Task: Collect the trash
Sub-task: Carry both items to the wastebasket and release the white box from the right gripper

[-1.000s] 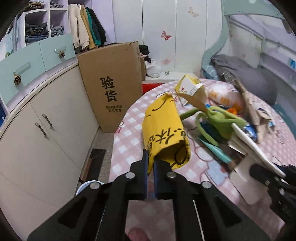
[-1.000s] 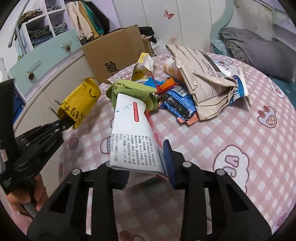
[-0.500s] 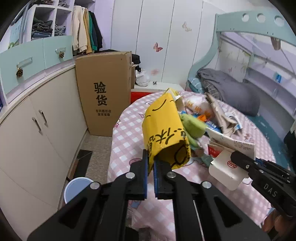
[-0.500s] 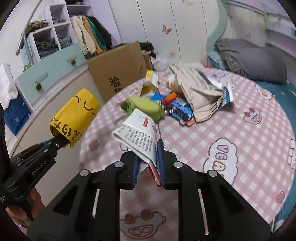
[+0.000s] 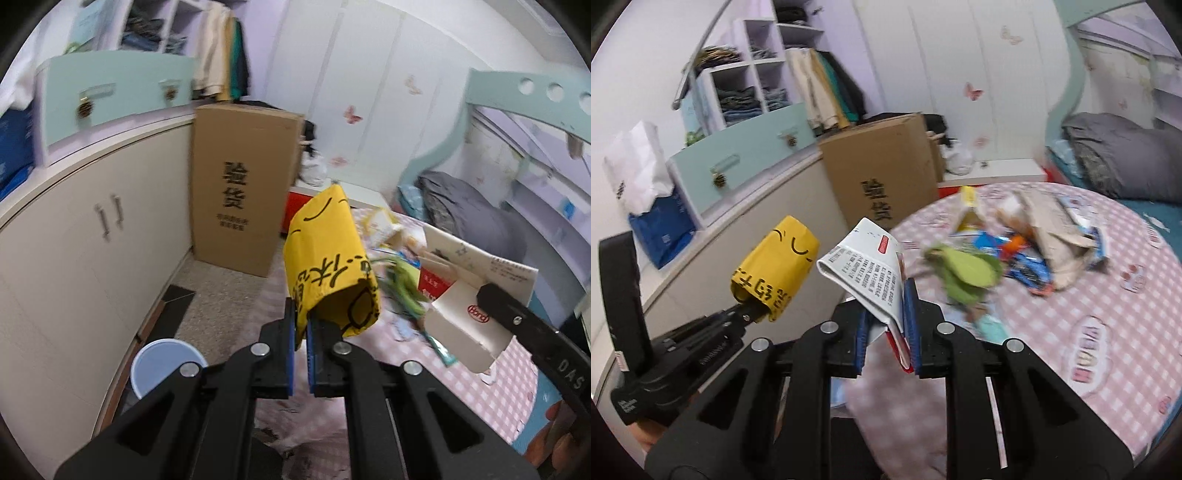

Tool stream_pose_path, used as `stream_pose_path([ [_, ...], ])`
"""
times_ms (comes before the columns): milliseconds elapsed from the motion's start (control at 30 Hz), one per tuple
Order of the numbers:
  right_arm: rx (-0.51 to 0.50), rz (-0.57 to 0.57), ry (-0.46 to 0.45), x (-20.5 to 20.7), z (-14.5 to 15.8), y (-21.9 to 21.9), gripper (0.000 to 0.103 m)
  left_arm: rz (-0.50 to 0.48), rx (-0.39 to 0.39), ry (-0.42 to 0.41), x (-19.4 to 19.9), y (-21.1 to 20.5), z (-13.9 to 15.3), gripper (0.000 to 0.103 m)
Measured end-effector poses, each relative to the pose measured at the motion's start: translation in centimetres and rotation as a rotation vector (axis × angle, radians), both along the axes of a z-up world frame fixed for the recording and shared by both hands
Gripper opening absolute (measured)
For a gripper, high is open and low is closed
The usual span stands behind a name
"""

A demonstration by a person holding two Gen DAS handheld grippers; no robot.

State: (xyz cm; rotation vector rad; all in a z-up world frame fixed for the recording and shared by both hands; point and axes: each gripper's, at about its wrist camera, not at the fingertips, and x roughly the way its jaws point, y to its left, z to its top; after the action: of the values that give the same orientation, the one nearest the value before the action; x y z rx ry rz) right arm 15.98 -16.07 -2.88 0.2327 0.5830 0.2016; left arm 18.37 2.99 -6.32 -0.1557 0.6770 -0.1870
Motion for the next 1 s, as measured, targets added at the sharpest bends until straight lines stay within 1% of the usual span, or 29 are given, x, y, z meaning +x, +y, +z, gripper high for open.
stream_pose_path([
  [100, -0.002, 0.067, 0.018, 1.9, -0.5, 2.9, 0.018, 0.057, -0.009, 0.023, 0.8, 2.7, -0.7, 0.005],
  [267, -0.004, 0.179, 0.064, 5.7, -2.0, 8.1, 0.018, 0.166, -0.009, 0.087, 2.5, 7.7, -2.9, 0.005],
  [400, -0.003, 0.274, 0.122, 9.0, -4.4, 12.9, 0.018, 0.281, -0.001, 0.156, 4.2, 12.3, -5.6, 0.005],
  [467, -0.01, 0.318, 0.15, 10.7, -5.9, 15.6, 0.018, 0.322, 0.004, 0.179, 4.8, 13.9, -6.6, 0.005],
  [567, -0.01, 0.368, 0.184, 12.7, -7.8, 19.0, 0.019, 0.403, 0.029, 0.216, 5.7, 16.9, -8.5, 0.005],
  [600, -0.012, 0.393, 0.202, 13.7, -8.9, 20.6, 0.021, 0.424, 0.032, 0.227, 5.9, 17.8, -8.9, 0.005],
  [667, -0.009, 0.414, 0.224, 15.1, -10.5, 22.4, 0.023, 0.47, 0.038, 0.249, 6.5, 19.7, -10.0, 0.005],
  [700, -0.009, 0.418, 0.239, 15.9, -11.6, 23.4, 0.037, 0.487, 0.043, 0.258, 6.7, 20.3, -10.4, 0.005],
  [767, -0.045, 0.406, 0.27, 16.9, -13.3, 25.0, 0.062, 0.519, 0.055, 0.281, 7.2, 21.6, -11.5, 0.005],
  [867, -0.052, 0.418, 0.298, 17.1, -14.4, 25.8, 0.062, 0.538, 0.057, 0.313, 7.6, 23.1, -12.8, 0.005],
  [1000, -0.067, 0.413, 0.311, 16.6, -15.1, 25.8, 0.062, 0.537, 0.055, 0.338, 8.0, 23.5, -14.0, 0.005],
])
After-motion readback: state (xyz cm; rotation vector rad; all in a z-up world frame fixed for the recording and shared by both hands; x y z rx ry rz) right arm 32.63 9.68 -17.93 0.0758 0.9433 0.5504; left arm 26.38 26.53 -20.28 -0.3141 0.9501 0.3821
